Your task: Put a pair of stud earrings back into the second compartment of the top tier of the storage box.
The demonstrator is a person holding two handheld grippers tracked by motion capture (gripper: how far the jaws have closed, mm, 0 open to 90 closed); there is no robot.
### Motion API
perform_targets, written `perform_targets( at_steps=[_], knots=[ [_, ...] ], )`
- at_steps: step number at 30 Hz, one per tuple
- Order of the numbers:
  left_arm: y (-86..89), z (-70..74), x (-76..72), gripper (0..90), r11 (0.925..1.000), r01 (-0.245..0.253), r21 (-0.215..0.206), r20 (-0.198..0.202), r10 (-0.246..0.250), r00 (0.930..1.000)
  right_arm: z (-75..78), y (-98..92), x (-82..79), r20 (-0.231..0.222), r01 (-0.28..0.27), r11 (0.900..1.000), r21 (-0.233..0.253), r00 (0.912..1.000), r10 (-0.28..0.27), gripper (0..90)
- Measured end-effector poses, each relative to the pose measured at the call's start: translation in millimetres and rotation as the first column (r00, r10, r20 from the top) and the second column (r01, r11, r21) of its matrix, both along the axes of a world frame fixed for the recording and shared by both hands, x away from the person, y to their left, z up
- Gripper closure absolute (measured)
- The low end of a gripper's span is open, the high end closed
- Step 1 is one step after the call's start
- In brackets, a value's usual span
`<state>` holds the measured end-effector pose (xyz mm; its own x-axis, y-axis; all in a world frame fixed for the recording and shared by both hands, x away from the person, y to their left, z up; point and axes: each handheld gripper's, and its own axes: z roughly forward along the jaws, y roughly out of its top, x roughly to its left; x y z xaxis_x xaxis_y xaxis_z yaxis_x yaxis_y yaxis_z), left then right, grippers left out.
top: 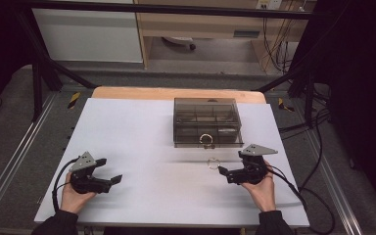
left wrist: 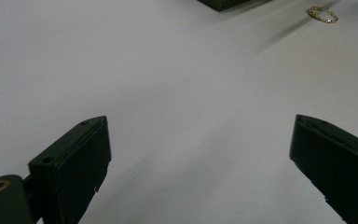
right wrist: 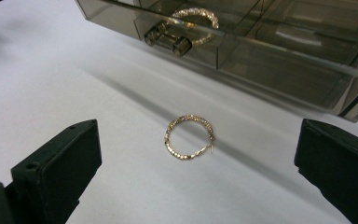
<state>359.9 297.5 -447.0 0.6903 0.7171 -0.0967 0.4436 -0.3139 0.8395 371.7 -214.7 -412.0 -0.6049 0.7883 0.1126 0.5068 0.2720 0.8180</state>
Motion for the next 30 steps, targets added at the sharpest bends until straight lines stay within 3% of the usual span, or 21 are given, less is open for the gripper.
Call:
perform_targets(
  at_steps=[6,11,16,30],
  knots=[
    [-0.2,-0.2,0.1,5.0,1.0,0.001,0.001,-0.001,-0.001,1.0,-14.3,6.9,7.0,-0.033,-0.013,0.999,-0.03,0.9994,0.012,3.9],
    [0.0,-0.3,0.2,5.0,1.0,0.001,0.002,-0.002,-0.001,1.0,-21.4,10.8,16.1,-0.053,-0.017,1.0,-0.026,0.9985,0.016,8.0],
    [0.1,-0.3,0.2,5.0,1.0,0.001,0.002,-0.002,-0.001,1.0,-27.0,12.2,24.7,-0.052,-0.005,0.999,-0.035,0.9986,0.004,12.9],
    [0.3,-0.4,0.3,5.0,1.0,-0.003,0.002,-0.003,0.003,1.0,-39.3,13.9,43.2,-0.037,-0.003,0.999,-0.052,0.9993,0.001,43.3]
  ],
)
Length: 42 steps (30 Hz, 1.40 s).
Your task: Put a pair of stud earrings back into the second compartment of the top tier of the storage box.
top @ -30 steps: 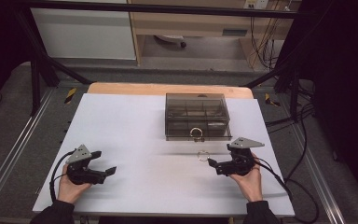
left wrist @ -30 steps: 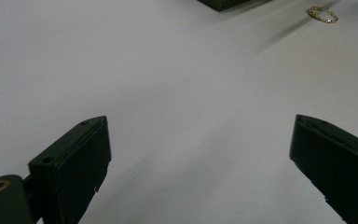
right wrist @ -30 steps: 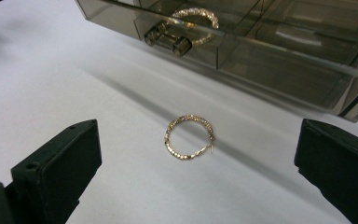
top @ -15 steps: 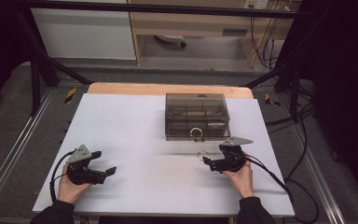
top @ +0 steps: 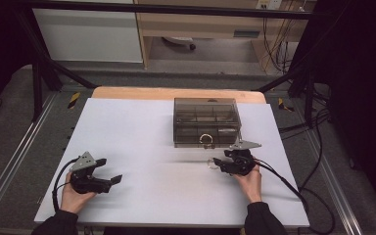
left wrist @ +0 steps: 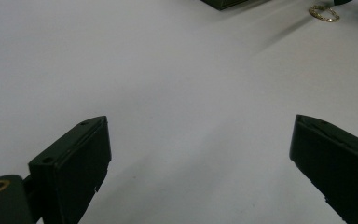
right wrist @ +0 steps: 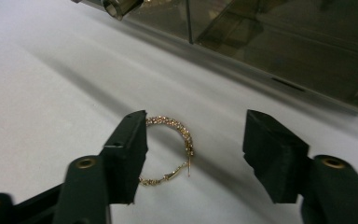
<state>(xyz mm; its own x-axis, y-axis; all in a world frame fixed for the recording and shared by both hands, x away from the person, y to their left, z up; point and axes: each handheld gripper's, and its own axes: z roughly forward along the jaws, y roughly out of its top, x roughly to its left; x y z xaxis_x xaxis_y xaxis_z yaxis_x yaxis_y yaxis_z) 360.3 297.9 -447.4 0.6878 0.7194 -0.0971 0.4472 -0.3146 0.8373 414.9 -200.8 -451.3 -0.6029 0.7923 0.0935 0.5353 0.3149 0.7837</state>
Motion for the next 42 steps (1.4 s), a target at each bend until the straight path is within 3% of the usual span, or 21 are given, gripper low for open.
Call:
perform_targets(
  at_steps=[9,19,31,42],
  knots=[
    [-0.3,-0.5,0.3,5.0,1.0,0.001,0.001,-0.003,-0.001,1.0,-3.6,1.5,5.1,-0.015,-0.028,1.0,0.011,0.9995,0.028,64.3],
    [-0.2,-0.5,0.5,5.1,1.0,0.001,0.002,-0.003,-0.001,1.0,-8.0,4.0,8.6,-0.047,-0.044,0.999,0.016,0.9979,0.045,77.1],
    [-0.3,-0.5,0.5,5.1,1.0,0.001,0.002,-0.003,-0.001,1.0,-8.3,3.8,9.3,-0.047,-0.042,0.999,-0.002,0.998,0.042,85.0],
    [-0.3,-0.3,0.4,5.1,1.0,0.001,0.001,-0.002,-0.001,1.0,-7.6,3.8,8.8,-0.05,-0.038,0.999,-0.006,0.998,0.037,86.6]
  ],
)
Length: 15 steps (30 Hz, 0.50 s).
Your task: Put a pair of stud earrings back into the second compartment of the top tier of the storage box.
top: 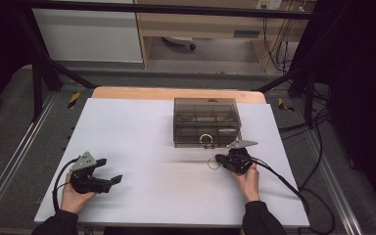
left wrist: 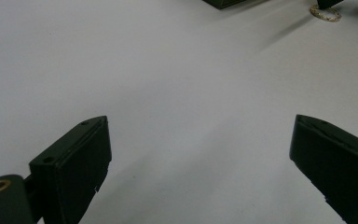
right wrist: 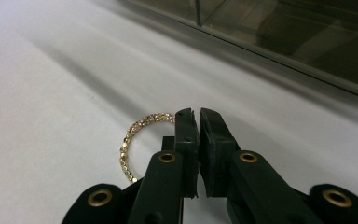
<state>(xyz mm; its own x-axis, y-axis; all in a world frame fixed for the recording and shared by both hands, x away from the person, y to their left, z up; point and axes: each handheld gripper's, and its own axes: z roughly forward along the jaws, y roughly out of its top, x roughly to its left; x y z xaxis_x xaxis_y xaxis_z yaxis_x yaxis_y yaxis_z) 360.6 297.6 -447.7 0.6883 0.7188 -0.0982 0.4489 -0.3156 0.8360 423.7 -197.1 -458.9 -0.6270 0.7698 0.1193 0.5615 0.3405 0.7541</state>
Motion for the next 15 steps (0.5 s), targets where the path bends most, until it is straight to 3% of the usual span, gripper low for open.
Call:
perform_targets(
  at_steps=[15],
  knots=[
    [0.1,0.1,0.0,5.1,1.0,-0.002,-0.001,-0.001,0.002,1.0,8.1,-2.9,-4.4,-0.008,0.024,1.0,0.012,0.9997,-0.024,87.2]
  ],
)
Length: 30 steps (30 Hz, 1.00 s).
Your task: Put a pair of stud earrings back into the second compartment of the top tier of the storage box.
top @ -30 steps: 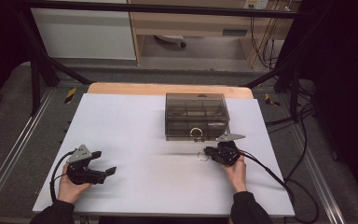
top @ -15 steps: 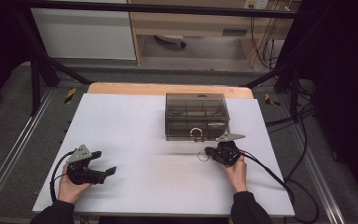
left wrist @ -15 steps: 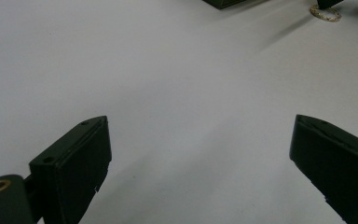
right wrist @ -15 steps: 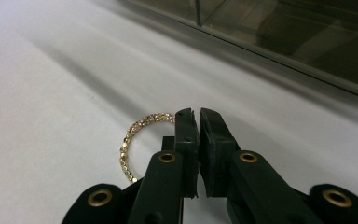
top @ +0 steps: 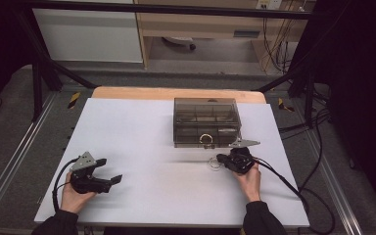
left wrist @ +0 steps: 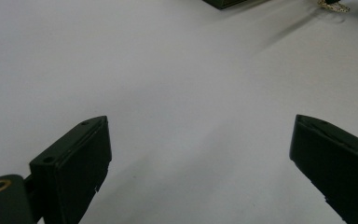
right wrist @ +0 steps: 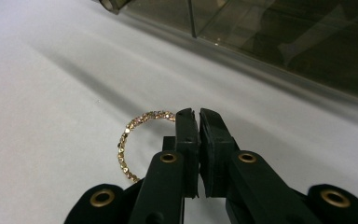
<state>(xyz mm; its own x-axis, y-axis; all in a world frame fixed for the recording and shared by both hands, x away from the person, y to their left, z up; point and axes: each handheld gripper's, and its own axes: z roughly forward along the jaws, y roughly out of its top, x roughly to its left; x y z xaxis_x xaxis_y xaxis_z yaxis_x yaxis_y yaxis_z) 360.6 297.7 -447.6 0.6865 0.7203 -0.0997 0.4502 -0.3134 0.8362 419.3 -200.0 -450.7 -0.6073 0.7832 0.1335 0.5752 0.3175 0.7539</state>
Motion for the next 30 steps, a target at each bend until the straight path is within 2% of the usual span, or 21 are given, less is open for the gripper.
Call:
perform_targets(
  at_steps=[10,30],
  knots=[
    [-0.1,-0.1,-0.1,5.1,1.0,0.0,0.001,-0.001,0.0,1.0,6.5,-1.9,-5.2,0.002,0.001,1.0,-0.002,1.0,-0.001,87.2],
    [-0.4,-0.2,-0.1,5.1,1.0,0.001,0.004,-0.003,-0.001,1.0,33.5,-7.0,-26.5,0.025,-0.011,1.0,0.006,0.9996,0.011,87.2]
  ],
)
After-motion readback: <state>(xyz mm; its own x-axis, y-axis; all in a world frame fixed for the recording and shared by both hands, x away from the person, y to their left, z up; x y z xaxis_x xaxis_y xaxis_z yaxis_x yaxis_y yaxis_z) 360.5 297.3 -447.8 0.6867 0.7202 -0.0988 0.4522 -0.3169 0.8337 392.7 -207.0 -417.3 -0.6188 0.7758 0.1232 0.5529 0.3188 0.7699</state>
